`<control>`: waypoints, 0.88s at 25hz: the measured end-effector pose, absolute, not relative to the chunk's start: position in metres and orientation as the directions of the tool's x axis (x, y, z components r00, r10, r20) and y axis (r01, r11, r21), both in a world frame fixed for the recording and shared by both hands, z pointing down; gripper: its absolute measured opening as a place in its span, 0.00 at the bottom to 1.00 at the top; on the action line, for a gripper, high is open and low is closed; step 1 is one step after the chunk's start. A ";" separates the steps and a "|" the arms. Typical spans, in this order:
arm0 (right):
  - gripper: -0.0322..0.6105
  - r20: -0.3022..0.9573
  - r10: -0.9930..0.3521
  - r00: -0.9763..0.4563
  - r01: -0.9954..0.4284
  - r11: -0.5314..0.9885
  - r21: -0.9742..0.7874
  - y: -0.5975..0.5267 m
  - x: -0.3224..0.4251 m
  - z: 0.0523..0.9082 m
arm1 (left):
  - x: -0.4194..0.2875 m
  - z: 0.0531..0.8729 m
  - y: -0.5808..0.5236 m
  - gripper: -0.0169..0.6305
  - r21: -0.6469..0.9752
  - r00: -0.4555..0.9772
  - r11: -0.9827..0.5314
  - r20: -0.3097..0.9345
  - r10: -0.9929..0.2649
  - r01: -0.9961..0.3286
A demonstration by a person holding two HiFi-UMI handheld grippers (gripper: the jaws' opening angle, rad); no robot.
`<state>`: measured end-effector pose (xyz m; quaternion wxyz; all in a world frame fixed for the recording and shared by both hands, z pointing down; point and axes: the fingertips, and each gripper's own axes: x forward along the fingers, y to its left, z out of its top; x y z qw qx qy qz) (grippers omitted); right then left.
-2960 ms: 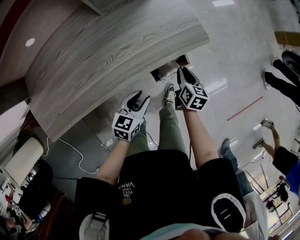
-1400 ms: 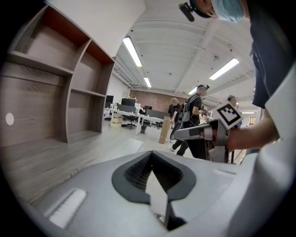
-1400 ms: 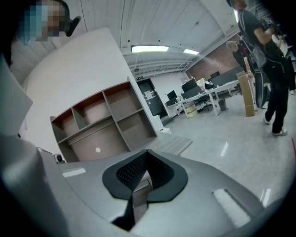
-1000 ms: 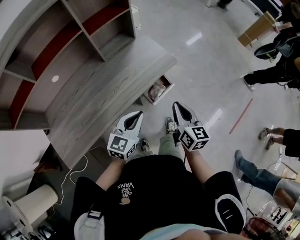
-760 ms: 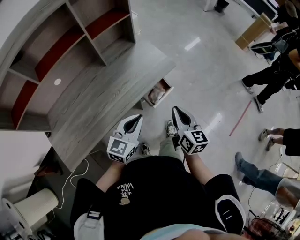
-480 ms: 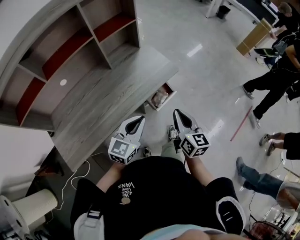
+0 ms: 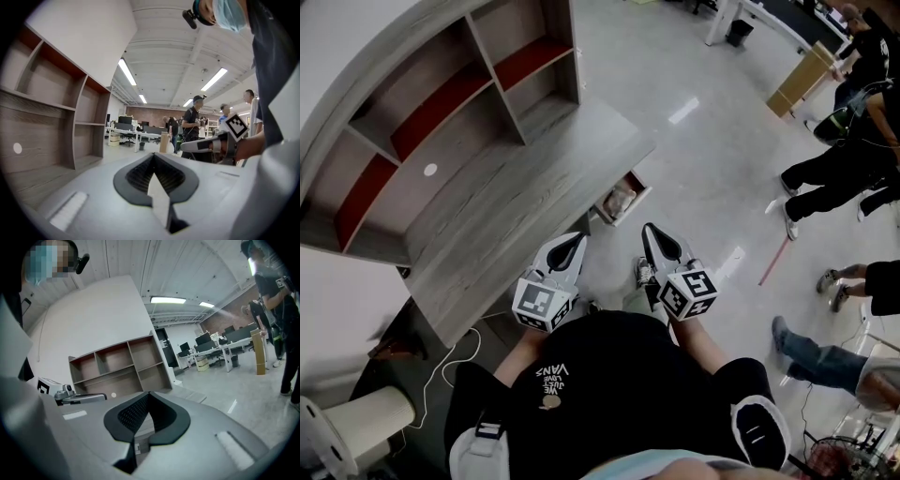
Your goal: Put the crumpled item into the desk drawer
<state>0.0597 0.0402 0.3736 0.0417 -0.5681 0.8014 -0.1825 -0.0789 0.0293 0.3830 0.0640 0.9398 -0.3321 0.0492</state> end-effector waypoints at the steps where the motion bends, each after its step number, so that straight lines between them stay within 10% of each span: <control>1: 0.05 0.139 -0.927 -0.348 -0.896 0.285 -0.340 0.042 0.060 0.373 | -0.080 0.383 0.030 0.11 0.089 0.775 -0.771 0.133 -0.618 -0.630; 22: 0.05 0.136 -0.928 -0.347 -0.901 0.289 -0.324 0.054 0.047 0.371 | -0.085 0.375 0.043 0.11 0.089 0.782 -0.777 0.108 -0.614 -0.623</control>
